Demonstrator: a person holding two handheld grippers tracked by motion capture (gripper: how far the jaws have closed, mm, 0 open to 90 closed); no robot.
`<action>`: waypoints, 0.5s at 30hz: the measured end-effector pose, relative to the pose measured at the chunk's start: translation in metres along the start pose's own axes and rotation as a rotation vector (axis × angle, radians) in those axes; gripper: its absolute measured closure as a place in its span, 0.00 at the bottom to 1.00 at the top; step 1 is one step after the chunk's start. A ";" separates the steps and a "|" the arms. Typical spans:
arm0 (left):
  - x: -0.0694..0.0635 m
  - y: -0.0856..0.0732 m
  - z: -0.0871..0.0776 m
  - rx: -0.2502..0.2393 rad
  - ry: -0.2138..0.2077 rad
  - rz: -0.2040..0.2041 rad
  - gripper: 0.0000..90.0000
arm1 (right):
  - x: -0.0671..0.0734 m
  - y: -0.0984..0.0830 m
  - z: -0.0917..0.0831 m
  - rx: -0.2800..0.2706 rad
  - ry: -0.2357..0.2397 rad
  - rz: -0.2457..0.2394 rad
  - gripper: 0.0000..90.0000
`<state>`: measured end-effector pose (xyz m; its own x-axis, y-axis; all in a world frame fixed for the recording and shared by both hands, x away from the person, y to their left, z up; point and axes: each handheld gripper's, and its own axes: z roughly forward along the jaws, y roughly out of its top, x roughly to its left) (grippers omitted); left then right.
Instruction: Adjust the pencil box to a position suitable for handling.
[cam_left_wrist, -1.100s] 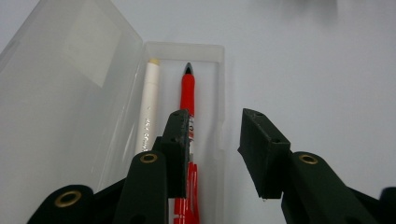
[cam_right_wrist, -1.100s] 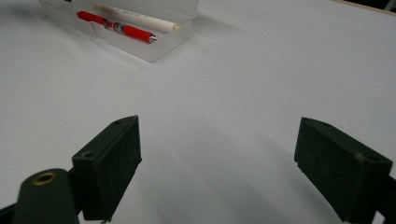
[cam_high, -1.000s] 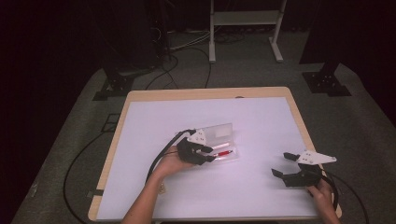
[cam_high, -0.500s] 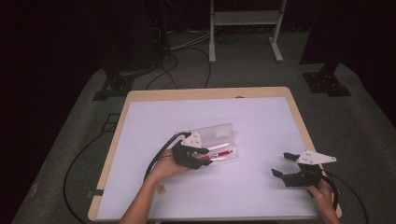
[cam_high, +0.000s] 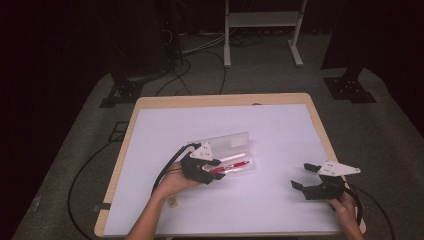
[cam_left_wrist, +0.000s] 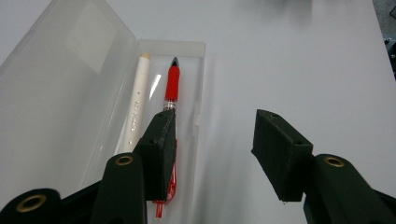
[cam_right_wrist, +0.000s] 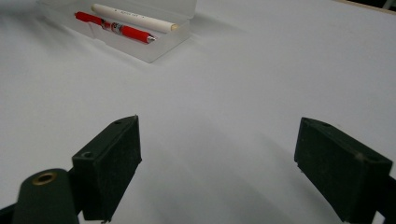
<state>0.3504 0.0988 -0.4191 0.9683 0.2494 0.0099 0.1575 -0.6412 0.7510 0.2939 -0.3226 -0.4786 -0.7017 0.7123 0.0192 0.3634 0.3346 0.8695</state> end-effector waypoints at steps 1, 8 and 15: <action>-0.001 -0.001 -0.001 0.000 0.000 0.003 0.54 | 0.000 0.000 0.000 0.000 0.000 0.000 0.15; -0.007 -0.009 -0.010 -0.006 0.015 0.001 0.51 | 0.001 0.000 0.000 0.003 -0.001 -0.003 0.15; -0.011 -0.015 -0.019 -0.010 0.028 -0.006 0.48 | 0.001 0.000 0.000 0.004 -0.003 -0.004 0.15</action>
<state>0.3339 0.1201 -0.4180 0.9615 0.2738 0.0234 0.1616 -0.6322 0.7578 0.2936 -0.3218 -0.4787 -0.7016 0.7124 0.0144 0.3631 0.3401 0.8675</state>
